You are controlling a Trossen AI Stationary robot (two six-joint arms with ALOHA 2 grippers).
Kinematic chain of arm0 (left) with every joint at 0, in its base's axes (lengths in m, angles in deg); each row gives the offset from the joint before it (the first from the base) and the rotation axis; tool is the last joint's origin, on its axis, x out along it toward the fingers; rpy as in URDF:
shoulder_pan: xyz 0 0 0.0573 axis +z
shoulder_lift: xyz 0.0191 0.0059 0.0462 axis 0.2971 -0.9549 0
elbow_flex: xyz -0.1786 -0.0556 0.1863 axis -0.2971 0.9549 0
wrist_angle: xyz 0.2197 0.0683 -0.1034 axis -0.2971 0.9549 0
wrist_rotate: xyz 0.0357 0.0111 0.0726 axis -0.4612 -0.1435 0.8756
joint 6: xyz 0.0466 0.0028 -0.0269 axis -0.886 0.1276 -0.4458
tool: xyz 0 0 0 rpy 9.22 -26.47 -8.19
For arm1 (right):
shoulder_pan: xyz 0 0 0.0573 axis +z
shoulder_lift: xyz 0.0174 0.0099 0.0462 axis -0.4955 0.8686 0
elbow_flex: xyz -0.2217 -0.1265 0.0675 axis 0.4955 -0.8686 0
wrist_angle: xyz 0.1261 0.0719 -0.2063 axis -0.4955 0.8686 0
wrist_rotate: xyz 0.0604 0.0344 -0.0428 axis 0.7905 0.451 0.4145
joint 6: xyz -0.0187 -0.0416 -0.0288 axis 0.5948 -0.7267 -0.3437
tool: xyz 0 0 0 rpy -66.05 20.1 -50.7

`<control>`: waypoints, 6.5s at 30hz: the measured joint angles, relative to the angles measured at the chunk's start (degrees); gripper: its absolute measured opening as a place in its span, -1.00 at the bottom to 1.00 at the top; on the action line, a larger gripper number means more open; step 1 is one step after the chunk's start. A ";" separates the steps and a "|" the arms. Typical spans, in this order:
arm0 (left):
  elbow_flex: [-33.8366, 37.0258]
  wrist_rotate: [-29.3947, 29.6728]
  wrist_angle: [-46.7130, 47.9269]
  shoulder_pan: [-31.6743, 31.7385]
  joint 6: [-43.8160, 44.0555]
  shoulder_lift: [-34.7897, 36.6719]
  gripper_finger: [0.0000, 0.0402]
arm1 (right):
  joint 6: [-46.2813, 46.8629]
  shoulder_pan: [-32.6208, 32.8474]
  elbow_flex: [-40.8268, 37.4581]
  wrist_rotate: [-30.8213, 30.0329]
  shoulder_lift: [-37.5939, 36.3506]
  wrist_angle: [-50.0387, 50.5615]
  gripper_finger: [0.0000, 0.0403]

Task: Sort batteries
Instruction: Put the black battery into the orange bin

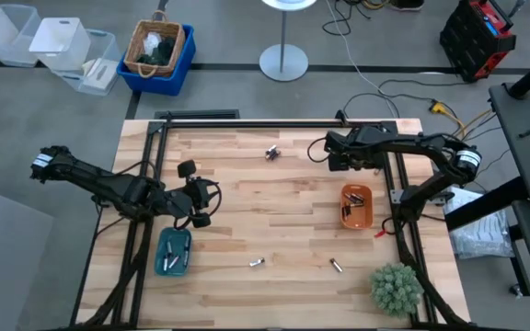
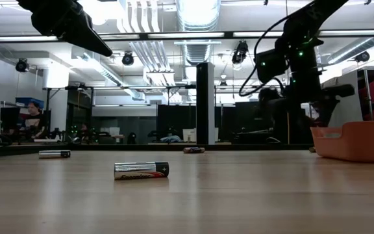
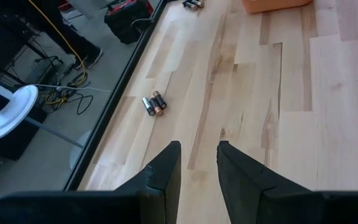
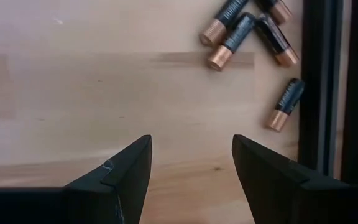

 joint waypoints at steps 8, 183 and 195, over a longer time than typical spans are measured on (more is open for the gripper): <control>0.02 0.00 0.00 0.00 0.00 0.00 -0.58 | 0.54 -0.04 -1.51 -1.68 0.00 0.17 -0.01; -0.02 1.40 -3.48 0.00 -2.56 -0.02 -0.58 | -8.36 -4.04 -18.40 -17.42 0.02 -13.26 -0.83; -0.02 1.40 -3.30 0.00 -2.56 -0.02 -0.58 | -8.90 -3.89 -16.38 -17.37 -0.09 -13.16 -0.83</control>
